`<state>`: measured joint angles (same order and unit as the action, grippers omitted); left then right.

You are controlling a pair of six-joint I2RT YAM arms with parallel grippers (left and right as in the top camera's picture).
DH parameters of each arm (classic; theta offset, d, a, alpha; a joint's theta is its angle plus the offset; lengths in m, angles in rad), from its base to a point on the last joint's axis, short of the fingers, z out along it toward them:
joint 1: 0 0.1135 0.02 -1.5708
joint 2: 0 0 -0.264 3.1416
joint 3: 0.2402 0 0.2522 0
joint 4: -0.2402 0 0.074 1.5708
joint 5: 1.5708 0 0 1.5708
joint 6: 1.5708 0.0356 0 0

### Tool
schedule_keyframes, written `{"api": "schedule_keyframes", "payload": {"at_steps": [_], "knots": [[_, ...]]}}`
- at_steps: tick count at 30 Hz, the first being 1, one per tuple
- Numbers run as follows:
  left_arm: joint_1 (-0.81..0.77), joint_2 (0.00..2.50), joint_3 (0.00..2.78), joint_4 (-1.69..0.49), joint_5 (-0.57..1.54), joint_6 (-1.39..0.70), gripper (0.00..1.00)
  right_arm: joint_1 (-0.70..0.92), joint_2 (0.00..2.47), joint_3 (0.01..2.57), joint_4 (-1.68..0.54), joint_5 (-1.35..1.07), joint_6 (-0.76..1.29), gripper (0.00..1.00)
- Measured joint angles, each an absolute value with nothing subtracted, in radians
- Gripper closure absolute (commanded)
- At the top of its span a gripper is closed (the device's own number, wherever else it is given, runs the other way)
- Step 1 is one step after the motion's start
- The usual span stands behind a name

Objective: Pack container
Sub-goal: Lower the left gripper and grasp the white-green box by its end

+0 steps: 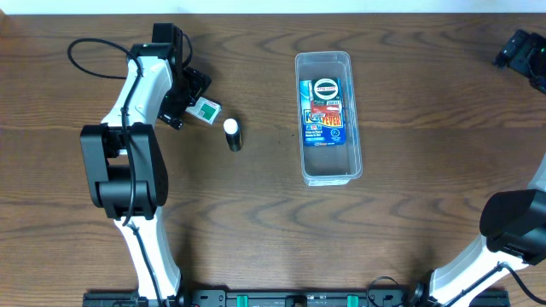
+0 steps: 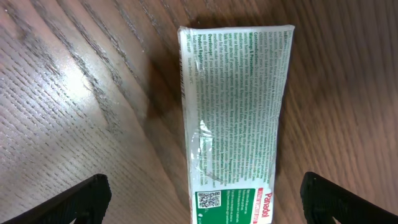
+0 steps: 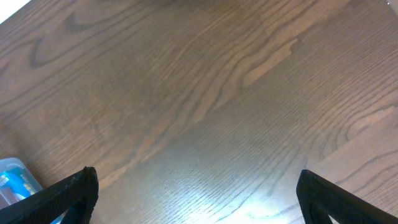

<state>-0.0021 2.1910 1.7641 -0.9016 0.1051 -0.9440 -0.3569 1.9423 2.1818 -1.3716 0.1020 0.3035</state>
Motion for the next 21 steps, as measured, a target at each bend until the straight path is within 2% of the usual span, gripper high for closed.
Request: {"api": "schedule_keyframes", "payload": {"at_steps": [21], "knots": [[-0.004, 2.226, 1.764, -0.914, 0.105, -0.943, 0.02, -0.357, 1.942, 2.182, -1.372, 0.102, 0.303, 0.01]]}}
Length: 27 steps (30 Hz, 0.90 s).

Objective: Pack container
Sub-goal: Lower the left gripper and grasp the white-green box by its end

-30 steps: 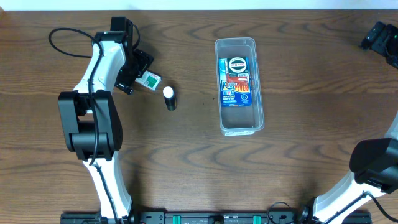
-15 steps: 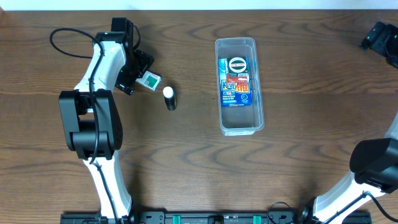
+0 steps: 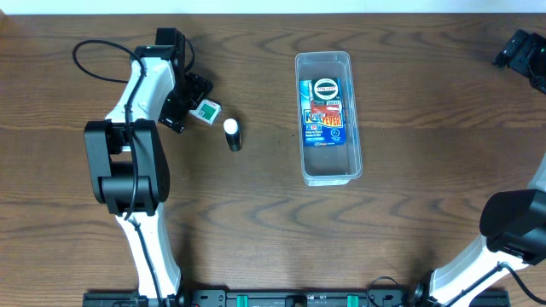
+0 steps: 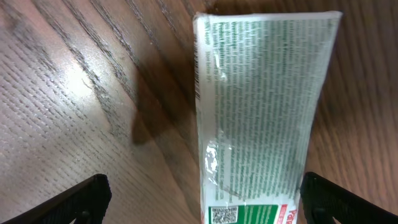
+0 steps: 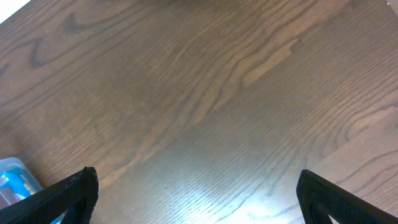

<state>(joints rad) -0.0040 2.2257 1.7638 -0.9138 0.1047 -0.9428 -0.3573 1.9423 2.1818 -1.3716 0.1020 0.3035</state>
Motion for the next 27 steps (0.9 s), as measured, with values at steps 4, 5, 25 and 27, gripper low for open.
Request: {"api": "schedule_keyframes", "payload": {"at_steps": [4, 5, 25, 27], "knots": [[-0.004, 2.226, 1.764, -0.912, 0.101, -0.942, 0.02, -0.357, 1.942, 2.182, -1.372, 0.102, 0.303, 0.01], [-0.004, 2.226, 1.764, -0.912, 0.098, -0.942, 0.02, -0.357, 1.942, 2.182, -1.372, 0.102, 0.303, 0.01], [-0.004, 2.227, 1.736, -0.85, 0.089, -0.85, 0.02, -0.357, 1.942, 2.182, -1.372, 0.102, 0.303, 0.01], [-0.004, 2.227, 1.736, -0.84, 0.089, -0.793, 0.02, -0.357, 1.942, 2.182, -1.372, 0.102, 0.303, 0.01]]}}
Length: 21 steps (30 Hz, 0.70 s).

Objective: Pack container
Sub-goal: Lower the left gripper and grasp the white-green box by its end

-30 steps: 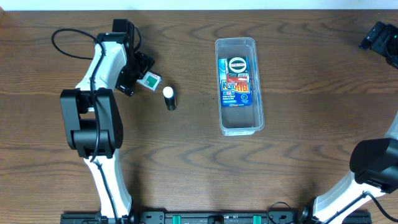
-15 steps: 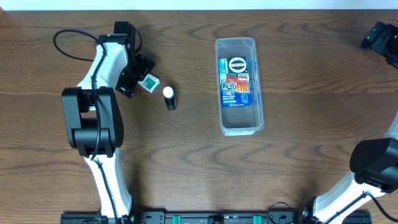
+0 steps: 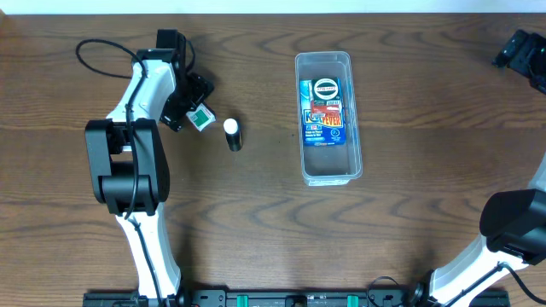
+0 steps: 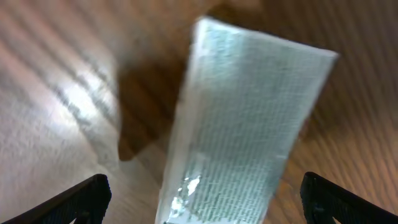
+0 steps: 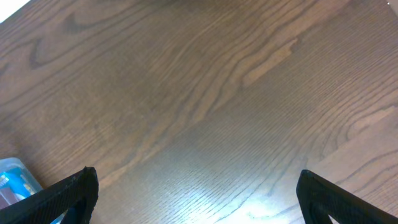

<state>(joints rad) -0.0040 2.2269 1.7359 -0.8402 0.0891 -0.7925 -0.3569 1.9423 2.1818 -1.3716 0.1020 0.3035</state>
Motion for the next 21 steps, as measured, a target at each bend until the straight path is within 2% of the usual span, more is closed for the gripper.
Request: {"api": "schedule_keyframes", "payload": {"at_steps": [6, 21], "knots": [[-0.004, 2.227, 1.736, -0.841, 0.064, -0.677, 0.02, -0.357, 1.942, 2.182, -1.372, 0.102, 0.303, 0.01], [-0.004, 2.227, 1.736, -0.863, 0.048, -0.683, 0.02, -0.357, 1.942, 2.182, -1.372, 0.102, 0.303, 0.01]]}}
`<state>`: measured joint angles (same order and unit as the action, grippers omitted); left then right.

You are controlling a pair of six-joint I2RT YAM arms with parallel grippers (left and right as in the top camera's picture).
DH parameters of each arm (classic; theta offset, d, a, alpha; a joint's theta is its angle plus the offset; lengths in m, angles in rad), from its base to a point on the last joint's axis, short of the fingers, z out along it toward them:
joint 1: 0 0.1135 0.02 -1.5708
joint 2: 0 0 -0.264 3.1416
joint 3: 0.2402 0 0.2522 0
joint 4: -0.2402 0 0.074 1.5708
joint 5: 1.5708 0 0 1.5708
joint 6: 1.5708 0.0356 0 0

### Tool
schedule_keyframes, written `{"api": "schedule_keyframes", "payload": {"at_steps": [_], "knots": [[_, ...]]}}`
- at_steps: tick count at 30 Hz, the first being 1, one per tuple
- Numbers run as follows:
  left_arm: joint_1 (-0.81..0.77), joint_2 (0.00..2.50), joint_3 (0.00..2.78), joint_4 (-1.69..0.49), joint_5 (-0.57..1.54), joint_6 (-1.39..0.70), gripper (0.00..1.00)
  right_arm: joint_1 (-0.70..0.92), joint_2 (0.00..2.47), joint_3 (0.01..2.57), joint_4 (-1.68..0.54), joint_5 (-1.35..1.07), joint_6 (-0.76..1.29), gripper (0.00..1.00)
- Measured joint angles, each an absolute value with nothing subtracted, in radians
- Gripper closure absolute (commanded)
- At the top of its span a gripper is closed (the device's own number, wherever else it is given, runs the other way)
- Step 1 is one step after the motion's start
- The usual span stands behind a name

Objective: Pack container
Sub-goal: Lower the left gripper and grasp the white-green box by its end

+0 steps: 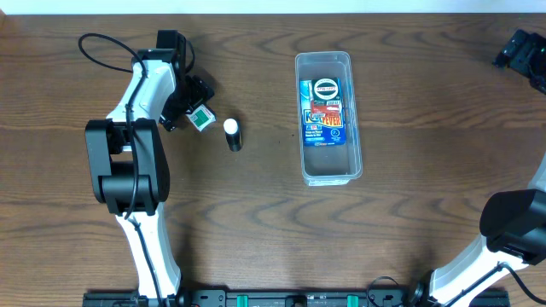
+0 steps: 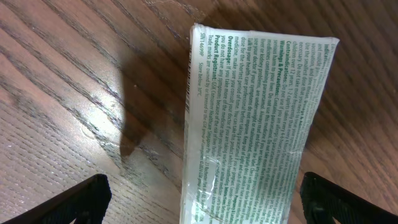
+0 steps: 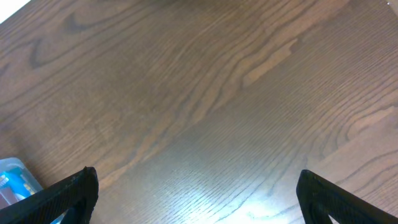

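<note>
A white and green medicine box (image 2: 258, 124) lies on the wood between the wide-apart fingers (image 2: 74, 202) of my left gripper (image 2: 211, 208), which is open. From overhead the box (image 1: 201, 118) shows small, just right of that gripper (image 1: 186, 104). A black tube with a white cap (image 1: 232, 134) lies to the right of the box. The clear container (image 1: 339, 170) stands mid-table and holds a blue and red packet (image 1: 324, 112). My right gripper (image 3: 199, 205) hangs open over bare wood at the far right corner (image 1: 522, 53).
The left arm's black cable (image 1: 107, 47) loops over the table at the far left. A corner of the container (image 3: 11, 179) with the blue packet shows at the left edge of the right wrist view.
The left wrist view was blurred and is now sharp, with the box still between the open fingers in nearly the same place. The right arm has not moved.
The box first lay flat under my open left gripper, its whole printed face showing. It then filled more of the left wrist view and looked narrower from overhead. It has shifted a little towards the near side. The tube, container and right arm stayed put.
</note>
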<state>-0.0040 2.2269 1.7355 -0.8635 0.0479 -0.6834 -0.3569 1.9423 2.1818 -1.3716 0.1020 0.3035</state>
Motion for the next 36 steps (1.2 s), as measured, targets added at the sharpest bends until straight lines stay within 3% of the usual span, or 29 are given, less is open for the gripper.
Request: {"api": "schedule_keyframes", "payload": {"at_steps": [33, 36], "knots": [[-0.008, 2.227, 1.71, -0.848, 0.037, -0.683, 0.01, -0.357, 1.942, 2.182, -1.372, 0.102, 0.303, 0.01], [-0.009, 2.227, 1.708, -0.841, 0.036, -0.685, 0.09, -0.357, 1.942, 2.182, -1.372, 0.102, 0.303, 0.01]]}}
